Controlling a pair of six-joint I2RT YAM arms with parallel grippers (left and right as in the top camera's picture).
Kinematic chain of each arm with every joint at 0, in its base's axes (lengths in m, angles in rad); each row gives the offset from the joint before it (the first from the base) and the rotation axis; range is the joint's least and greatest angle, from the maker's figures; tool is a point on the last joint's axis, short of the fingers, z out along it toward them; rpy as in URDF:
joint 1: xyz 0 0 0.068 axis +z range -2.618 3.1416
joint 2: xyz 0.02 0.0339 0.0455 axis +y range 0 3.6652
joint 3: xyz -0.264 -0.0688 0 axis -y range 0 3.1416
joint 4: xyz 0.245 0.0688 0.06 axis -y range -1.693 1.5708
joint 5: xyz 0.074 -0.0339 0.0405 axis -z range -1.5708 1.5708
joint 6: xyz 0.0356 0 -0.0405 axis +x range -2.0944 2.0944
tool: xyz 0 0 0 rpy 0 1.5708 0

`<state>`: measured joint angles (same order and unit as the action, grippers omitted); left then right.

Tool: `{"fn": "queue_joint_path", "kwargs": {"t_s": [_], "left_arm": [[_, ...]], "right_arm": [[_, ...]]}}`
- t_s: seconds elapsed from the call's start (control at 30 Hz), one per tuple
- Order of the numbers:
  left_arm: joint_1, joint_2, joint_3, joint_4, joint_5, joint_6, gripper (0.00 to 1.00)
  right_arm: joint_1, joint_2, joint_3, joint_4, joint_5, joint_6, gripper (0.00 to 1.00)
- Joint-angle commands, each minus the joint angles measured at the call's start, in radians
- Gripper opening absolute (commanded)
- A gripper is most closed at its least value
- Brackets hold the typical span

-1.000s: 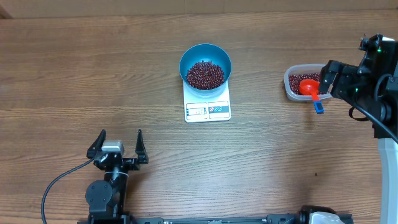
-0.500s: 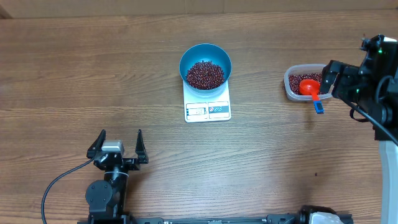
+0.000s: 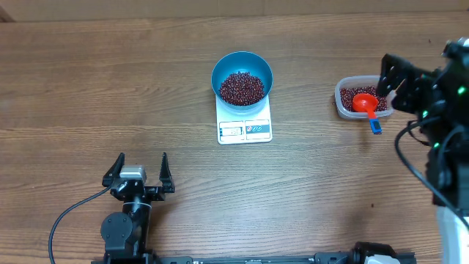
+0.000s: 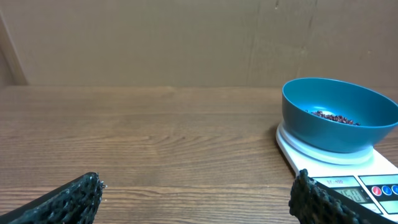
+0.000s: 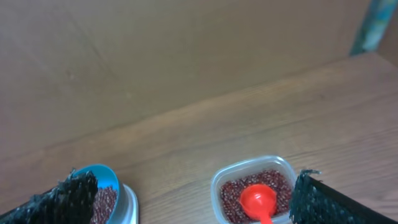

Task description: Scoop item into bowl and weigh 150g on scale

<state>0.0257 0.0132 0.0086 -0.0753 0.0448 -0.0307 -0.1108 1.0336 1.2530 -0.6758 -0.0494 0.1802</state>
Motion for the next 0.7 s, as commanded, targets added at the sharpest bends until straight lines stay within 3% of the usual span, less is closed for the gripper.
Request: {"fn": "queue_joint_path", "kwargs": {"t_s": [0.0, 0.27, 0.67], "left_arm": [[-0.005, -0.009, -0.004, -0.002, -0.003, -0.018, 0.99], [-0.005, -0.009, -0.004, -0.002, -0.003, -0.018, 1.0], [-0.005, -0.009, -0.004, -0.002, -0.003, -0.018, 0.99]], "right_arm": [[-0.002, -0.058, -0.169, 0.117, -0.035, 0.007, 1.0], [-0.002, -0.157, -0.506, 0.485, -0.051, 0.007, 1.0], [-0.002, -0.307, -0.821, 0.784, -0.065, 0.063, 1.0]]}}
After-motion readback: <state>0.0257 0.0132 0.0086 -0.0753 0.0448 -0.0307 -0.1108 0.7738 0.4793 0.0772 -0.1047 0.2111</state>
